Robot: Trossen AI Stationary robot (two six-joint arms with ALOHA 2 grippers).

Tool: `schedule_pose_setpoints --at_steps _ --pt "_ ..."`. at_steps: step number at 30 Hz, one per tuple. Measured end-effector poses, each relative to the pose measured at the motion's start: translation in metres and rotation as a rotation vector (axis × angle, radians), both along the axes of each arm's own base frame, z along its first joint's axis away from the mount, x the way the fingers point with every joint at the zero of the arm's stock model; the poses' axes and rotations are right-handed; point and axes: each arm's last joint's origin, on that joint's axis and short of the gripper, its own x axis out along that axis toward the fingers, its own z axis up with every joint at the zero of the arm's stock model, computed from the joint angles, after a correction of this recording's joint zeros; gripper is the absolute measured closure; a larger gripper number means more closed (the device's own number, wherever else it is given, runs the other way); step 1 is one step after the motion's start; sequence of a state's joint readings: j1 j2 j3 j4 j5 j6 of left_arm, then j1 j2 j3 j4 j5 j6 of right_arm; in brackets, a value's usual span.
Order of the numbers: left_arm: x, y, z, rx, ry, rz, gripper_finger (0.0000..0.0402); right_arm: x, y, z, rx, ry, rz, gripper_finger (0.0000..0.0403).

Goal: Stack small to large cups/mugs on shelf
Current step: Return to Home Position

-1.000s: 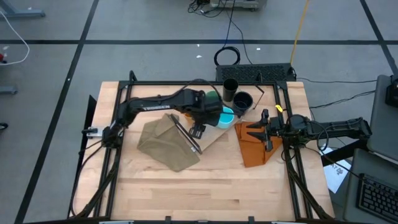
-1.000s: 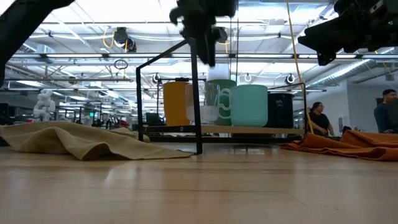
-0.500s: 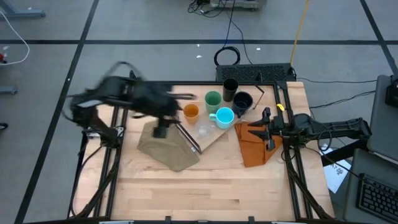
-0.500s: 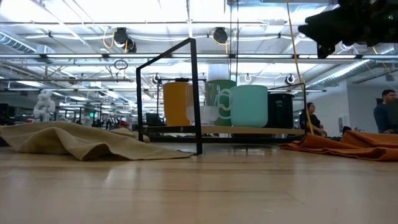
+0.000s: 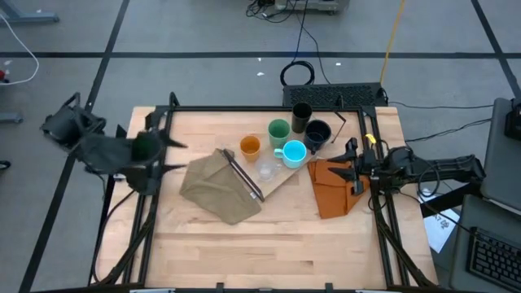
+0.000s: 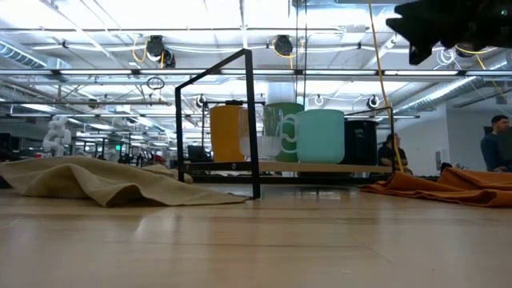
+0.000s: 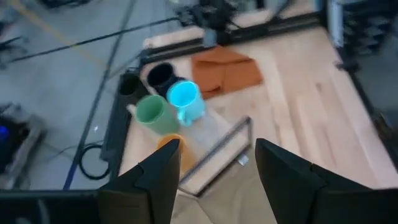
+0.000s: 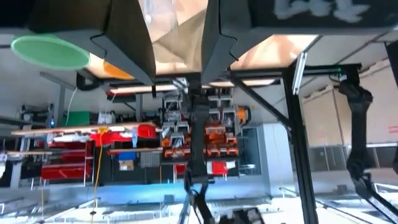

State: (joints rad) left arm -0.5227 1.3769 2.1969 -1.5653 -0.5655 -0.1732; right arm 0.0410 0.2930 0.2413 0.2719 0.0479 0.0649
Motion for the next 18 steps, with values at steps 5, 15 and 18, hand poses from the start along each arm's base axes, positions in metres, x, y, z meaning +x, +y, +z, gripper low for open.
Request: schedule_pose_setpoints --at_steps 5,15,18 --pt "-0.032 -0.004 -0.007 0.021 -0.048 -0.033 0.0192 -0.013 -0.001 0.021 -0.046 0.021 -0.016 0.0282" --pt "-0.111 0.060 -0.058 -0.116 -0.178 0.069 0.0192 -0.075 -0.006 0.057 -0.092 0.063 -0.098 0.0282" --pt "-0.131 0.083 -0.064 -0.142 -0.224 0.082 0.0192 -0.086 -0.007 0.064 -0.107 0.128 -0.142 0.0282"
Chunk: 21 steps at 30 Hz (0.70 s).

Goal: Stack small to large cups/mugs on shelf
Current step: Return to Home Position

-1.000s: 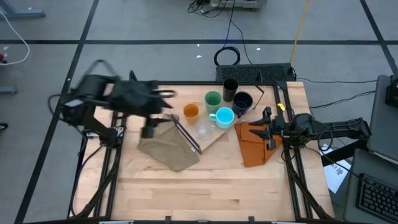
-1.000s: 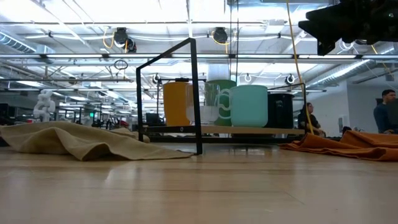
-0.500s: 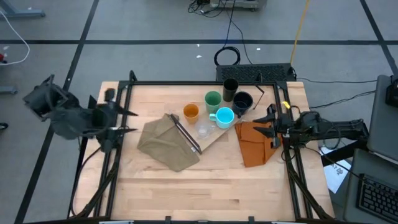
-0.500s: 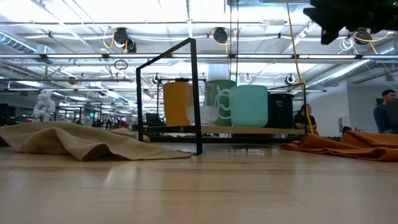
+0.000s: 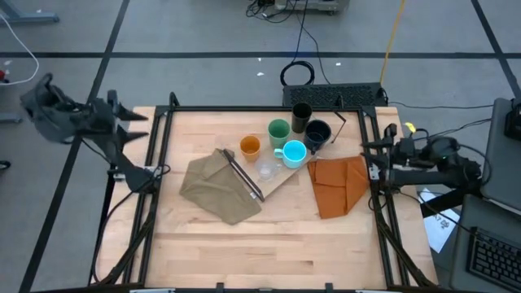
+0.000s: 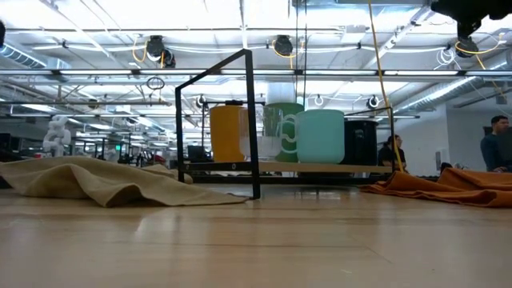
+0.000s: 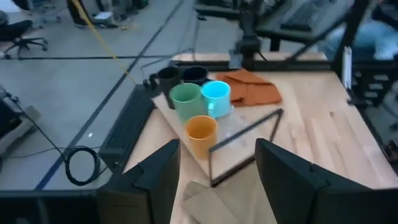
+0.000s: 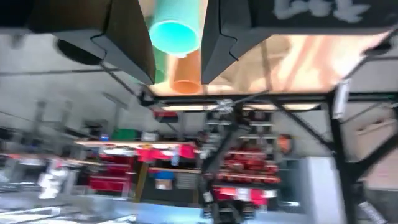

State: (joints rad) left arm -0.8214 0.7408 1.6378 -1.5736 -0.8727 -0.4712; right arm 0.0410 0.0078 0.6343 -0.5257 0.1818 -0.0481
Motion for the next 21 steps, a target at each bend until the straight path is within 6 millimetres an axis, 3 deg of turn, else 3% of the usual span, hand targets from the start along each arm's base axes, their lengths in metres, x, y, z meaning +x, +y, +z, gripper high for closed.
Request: schedule_pose_setpoints --at_steps 6,10,15,21 --pt "-0.051 0.041 -0.009 -0.019 -0.109 0.088 0.0193 -0.009 -0.003 0.005 0.006 0.014 -0.088 0.0282" --pt "-0.089 0.047 -0.022 -0.028 -0.149 0.195 0.0193 -0.013 -0.003 0.009 0.003 0.012 -0.104 0.0282" --pt "-0.116 0.021 -0.039 -0.042 -0.121 0.277 0.0193 -0.014 -0.005 0.009 0.008 0.008 -0.161 0.0282" --pt "-0.105 -0.019 -0.057 0.003 -0.004 0.336 0.0193 -0.014 -0.005 0.011 0.021 -0.010 -0.165 0.0282"
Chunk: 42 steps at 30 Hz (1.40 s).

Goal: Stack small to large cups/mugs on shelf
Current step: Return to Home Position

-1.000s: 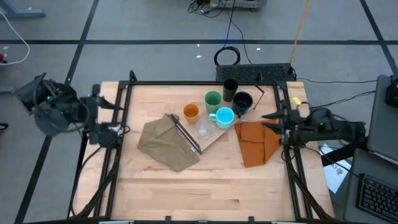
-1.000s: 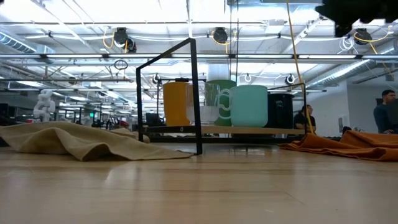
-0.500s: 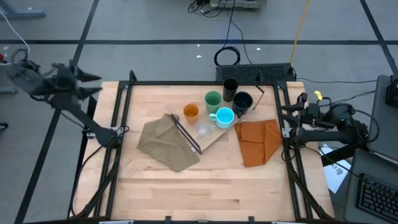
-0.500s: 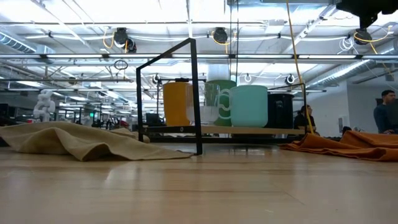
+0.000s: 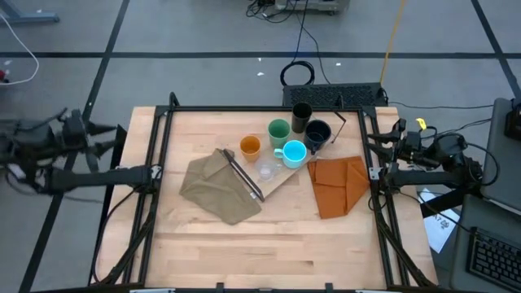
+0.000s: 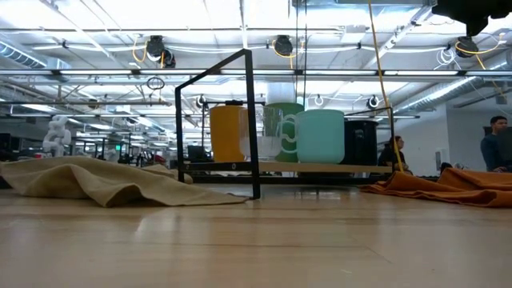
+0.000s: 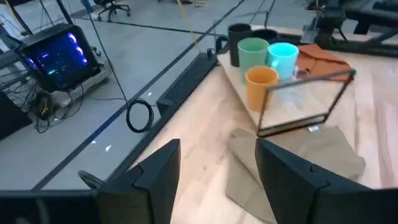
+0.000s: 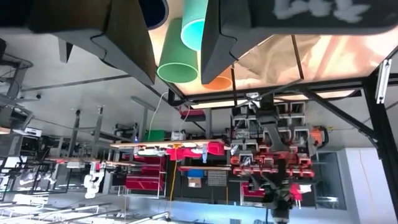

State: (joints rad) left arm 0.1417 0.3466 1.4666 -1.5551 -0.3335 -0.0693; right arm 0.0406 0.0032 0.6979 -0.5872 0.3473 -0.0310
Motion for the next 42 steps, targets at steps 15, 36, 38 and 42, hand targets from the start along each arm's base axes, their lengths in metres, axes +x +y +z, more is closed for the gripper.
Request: schedule_pose_setpoints --at_steps 15,36,38,42 --pt "0.040 -0.029 -0.051 0.202 -0.254 0.125 0.0192 0.002 0.000 -0.002 0.016 -0.001 0.006 0.0282" --pt "0.128 0.031 -0.107 0.180 -0.414 0.131 0.0192 0.007 0.000 -0.005 0.018 -0.013 0.004 0.0282" --pt "0.135 0.035 -0.114 0.174 -0.451 0.112 0.0192 0.007 0.000 -0.006 0.018 -0.011 0.004 0.0282" --pt "0.148 0.043 -0.138 0.182 -0.447 0.092 0.0192 0.008 0.000 -0.006 0.018 -0.010 0.004 0.0282"
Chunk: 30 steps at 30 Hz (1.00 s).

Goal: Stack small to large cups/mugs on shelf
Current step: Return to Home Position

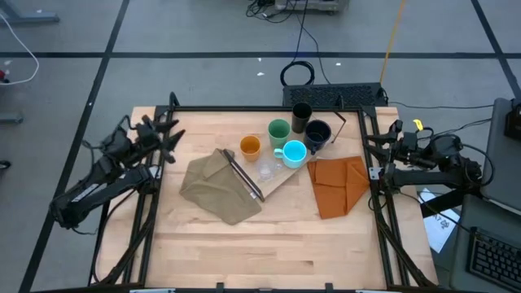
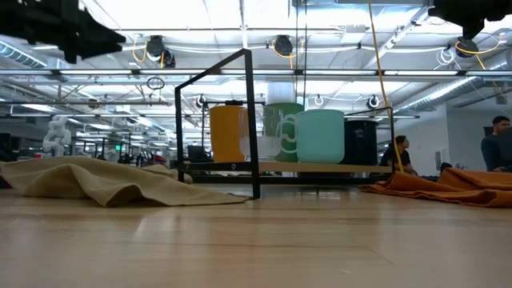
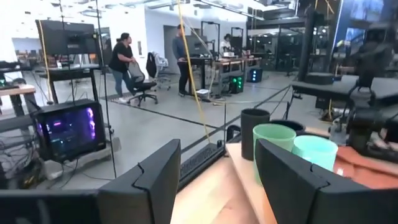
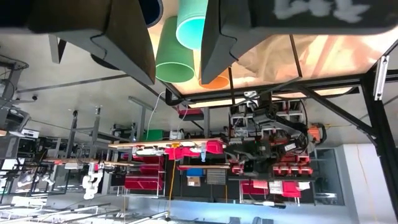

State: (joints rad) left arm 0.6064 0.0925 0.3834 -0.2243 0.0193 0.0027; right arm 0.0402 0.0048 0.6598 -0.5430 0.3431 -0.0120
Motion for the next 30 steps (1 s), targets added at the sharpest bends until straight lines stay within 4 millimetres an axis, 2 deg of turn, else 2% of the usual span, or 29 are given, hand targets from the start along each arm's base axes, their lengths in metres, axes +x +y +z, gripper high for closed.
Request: schedule_pose_setpoints --at_steps 8,13,19,30 --pt "0.019 0.010 -0.049 0.025 0.032 -0.090 0.0192 0.000 0.000 0.000 0.025 -0.008 0.001 0.0282" --pt "0.025 0.012 -0.070 0.018 0.039 -0.146 0.0192 0.000 0.000 0.000 0.034 -0.011 0.001 0.0282" --pt "0.027 0.014 -0.083 0.008 0.062 -0.136 0.0192 0.000 0.000 0.001 0.040 -0.018 0.001 0.0282" --pt "0.028 0.016 -0.095 0.001 0.080 -0.087 0.0192 0.000 0.000 0.002 0.039 -0.031 0.001 0.0282"
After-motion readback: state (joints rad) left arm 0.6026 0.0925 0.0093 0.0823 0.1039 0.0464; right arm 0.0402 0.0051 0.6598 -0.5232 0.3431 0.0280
